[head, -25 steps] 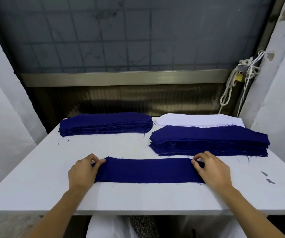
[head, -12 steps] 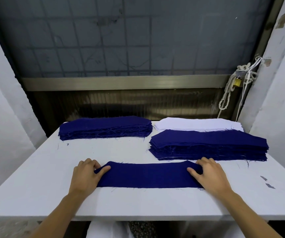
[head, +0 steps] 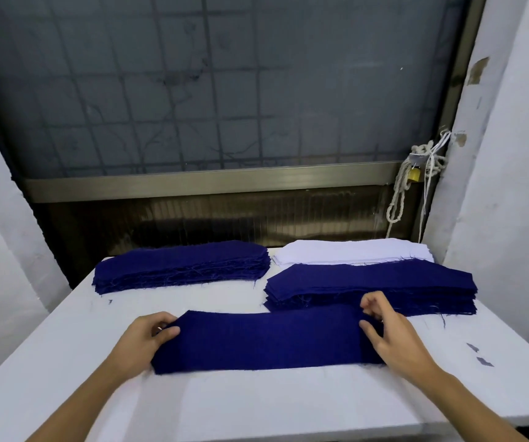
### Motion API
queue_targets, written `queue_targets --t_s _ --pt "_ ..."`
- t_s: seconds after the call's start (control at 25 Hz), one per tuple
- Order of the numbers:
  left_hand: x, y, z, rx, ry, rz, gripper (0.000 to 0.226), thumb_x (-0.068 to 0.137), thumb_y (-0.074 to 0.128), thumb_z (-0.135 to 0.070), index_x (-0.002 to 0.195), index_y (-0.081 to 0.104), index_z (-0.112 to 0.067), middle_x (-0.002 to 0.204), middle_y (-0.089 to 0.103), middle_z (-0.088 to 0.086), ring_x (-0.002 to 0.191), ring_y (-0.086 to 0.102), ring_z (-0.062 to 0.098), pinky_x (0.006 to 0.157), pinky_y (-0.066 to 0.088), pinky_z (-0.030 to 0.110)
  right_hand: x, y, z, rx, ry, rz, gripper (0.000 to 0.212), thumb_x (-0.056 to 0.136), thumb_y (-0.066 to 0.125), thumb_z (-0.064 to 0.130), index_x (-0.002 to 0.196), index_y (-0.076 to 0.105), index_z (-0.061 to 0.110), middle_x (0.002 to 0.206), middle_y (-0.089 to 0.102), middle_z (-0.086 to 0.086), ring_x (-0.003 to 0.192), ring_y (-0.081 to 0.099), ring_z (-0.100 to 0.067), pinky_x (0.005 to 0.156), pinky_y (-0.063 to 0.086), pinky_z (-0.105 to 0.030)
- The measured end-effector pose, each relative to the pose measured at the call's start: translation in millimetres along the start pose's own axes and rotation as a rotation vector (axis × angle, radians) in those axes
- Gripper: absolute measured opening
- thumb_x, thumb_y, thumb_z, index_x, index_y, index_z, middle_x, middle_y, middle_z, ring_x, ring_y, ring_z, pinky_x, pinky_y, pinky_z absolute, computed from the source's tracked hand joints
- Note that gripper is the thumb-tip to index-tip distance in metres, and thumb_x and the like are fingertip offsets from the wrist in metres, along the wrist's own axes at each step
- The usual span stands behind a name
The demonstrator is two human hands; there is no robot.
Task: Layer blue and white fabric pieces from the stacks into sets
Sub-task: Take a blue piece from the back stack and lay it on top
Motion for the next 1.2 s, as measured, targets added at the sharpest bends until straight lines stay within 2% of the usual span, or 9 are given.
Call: queue_targets --t_s 0.08,0.2,0.36,0.48,0.6,0.68,0.84,1.04,1.2 --pt "17 -2 -30 -0.043 0.015 -0.037 0.015 0.097 0.068 -0.012 0.097 0.072 -0.027 0.088 0.074 -0.009 0.084 0.07 0.009 0.068 0.051 0.013 16 -25 -1 -0.013 -0.016 -0.067 0.034 0.097 0.061 0.009 0.103 0.049 0.04 0.106 0.062 0.022 0.101 0.06 -0.001 0.077 0.05 -0.018" --pt "50 15 -82 -0.057 0.07 -0.047 0.015 0.099 0.063 -0.009 0.103 0.061 -0.024 0.076 0.069 -0.004 0.08 0.068 0.014 0.065 0.052 0.023 51 -66 -14 -0.115 0.024 -0.133 0.035 0.097 0.057 0.002 0.09 0.061 0.036 0.099 0.065 0.019 0.096 0.061 -0.005 0.079 0.049 -0.027" --pt "90 59 -143 0.028 0.147 0.004 0.019 0.101 0.057 -0.002 0.099 0.054 -0.02 0.081 0.063 0.013 0.072 0.058 0.019 0.064 0.048 0.033 100 -114 -50 -0.314 0.235 -0.055 0.035 0.1 0.049 0.005 0.088 0.068 0.032 0.109 0.066 0.007 0.095 0.059 -0.013 0.074 0.043 -0.024" --pt "116 97 -164 0.126 0.14 0.065 0.021 0.099 0.053 0.005 0.097 0.061 -0.015 0.094 0.065 0.014 0.083 0.06 0.021 0.07 0.05 0.035 123 -137 -80 -0.448 0.354 0.018 0.038 0.1 0.043 0.004 0.091 0.068 0.03 0.117 0.065 0.0 0.097 0.056 -0.018 0.08 0.043 -0.028" --pt "136 132 -174 0.175 0.096 0.1 0.028 0.101 0.049 0.004 0.096 0.065 -0.018 0.099 0.064 0.003 0.094 0.062 0.018 0.066 0.046 0.018 137 -148 -105 -0.534 0.421 0.024 0.037 0.102 0.042 0.005 0.096 0.069 0.03 0.122 0.063 -0.002 0.103 0.058 -0.019 0.085 0.047 -0.029" --pt "144 150 -175 0.213 0.074 0.108 0.03 0.102 0.046 0.003 0.098 0.064 -0.02 0.108 0.063 0.002 0.099 0.061 0.016 0.067 0.047 0.015 141 -147 -120 -0.558 0.451 0.049 0.034 0.102 0.043 0.006 0.095 0.067 0.029 0.122 0.063 -0.003 0.105 0.059 -0.02 0.091 0.052 -0.031" --pt "153 163 -166 0.273 0.011 0.093 0.03 0.101 0.044 0.005 0.102 0.064 -0.017 0.109 0.064 0.007 0.097 0.063 0.02 0.079 0.057 0.028 139 -139 -143 -0.567 0.476 0.089 0.031 0.102 0.043 0.007 0.095 0.066 0.027 0.122 0.063 -0.003 0.106 0.059 -0.02 0.097 0.052 -0.033" --pt "154 172 -147 0.312 -0.03 0.116 0.031 0.1 0.044 0.008 0.102 0.063 -0.016 0.102 0.065 0.008 0.089 0.064 0.02 0.078 0.058 0.032 128 -131 -154 -0.658 0.426 0.004 0.025 0.101 0.045 0.009 0.098 0.064 0.026 0.119 0.063 -0.004 0.101 0.057 -0.019 0.09 0.05 -0.031" --pt "156 167 -142 0.281 -0.039 0.119 0.019 0.099 0.056 -0.002 0.099 0.062 -0.02 0.097 0.067 0.004 0.086 0.066 0.018 0.08 0.06 0.036 125 -127 -152 -0.931 0.363 -0.008 0.022 0.1 0.049 0.019 0.114 0.064 0.027 0.13 0.055 0.0 0.119 0.047 -0.021 0.102 0.041 -0.035"
Point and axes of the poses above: each hand's wrist, its own x-axis towards the middle knuckle, its own y-axis out of the palm, z = x × y, the point moved 4 cm from there along x, towards the middle knuckle
